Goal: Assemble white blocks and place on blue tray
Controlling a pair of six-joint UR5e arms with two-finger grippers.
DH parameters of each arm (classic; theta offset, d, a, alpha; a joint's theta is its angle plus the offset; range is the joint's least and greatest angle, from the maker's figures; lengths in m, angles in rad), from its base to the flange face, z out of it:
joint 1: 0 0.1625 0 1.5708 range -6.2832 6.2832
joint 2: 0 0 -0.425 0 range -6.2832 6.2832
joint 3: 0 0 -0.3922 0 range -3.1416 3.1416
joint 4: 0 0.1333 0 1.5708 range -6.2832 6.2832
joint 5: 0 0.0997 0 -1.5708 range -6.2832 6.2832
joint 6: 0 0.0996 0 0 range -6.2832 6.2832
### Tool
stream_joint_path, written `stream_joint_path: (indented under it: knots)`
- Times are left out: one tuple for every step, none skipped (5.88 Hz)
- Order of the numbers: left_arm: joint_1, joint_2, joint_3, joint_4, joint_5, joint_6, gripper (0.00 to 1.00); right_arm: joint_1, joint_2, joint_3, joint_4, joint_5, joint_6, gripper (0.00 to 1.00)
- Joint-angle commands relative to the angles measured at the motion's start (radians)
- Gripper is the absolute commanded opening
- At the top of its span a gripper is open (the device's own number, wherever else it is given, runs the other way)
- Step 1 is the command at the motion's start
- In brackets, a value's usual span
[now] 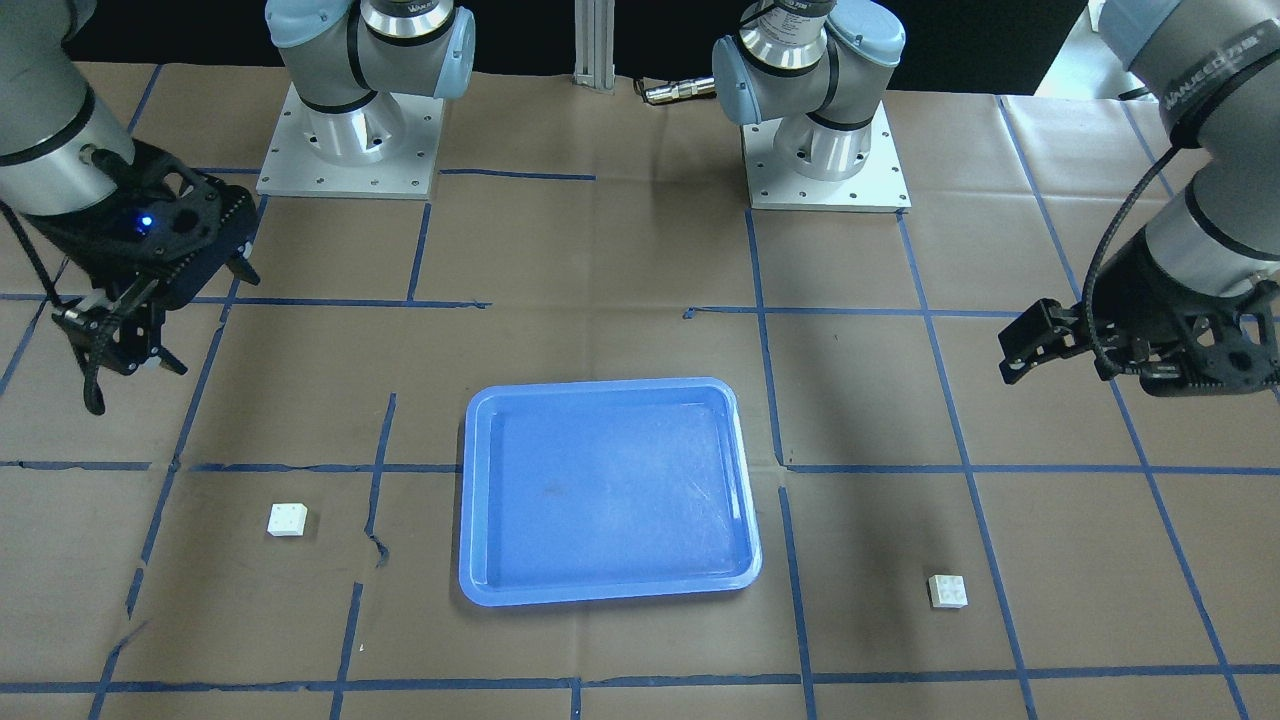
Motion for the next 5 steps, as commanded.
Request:
stream_joint_path:
  knots:
    - [-0.003,-0.168,-0.002,0.179,-0.007,0.039,0.99,-0.081,0.107,-0.077,-0.051,0.045,-0.400,1.00]
    - [-0.003,-0.257,-0.002,0.268,-0.007,0.138,0.99,-0.093,0.202,-0.157,-0.058,0.048,-0.512,1.00]
    - [-0.003,-0.328,-0.003,0.361,-0.020,0.154,0.99,-0.098,0.242,-0.183,-0.057,0.129,-0.523,1.00]
    - [-0.005,-0.391,-0.002,0.441,-0.107,0.162,0.99,-0.122,0.264,-0.182,-0.046,0.200,-0.524,1.00]
    - [-0.012,-0.428,-0.003,0.495,-0.119,0.164,0.99,-0.160,0.306,-0.167,-0.037,0.284,-0.539,1.00]
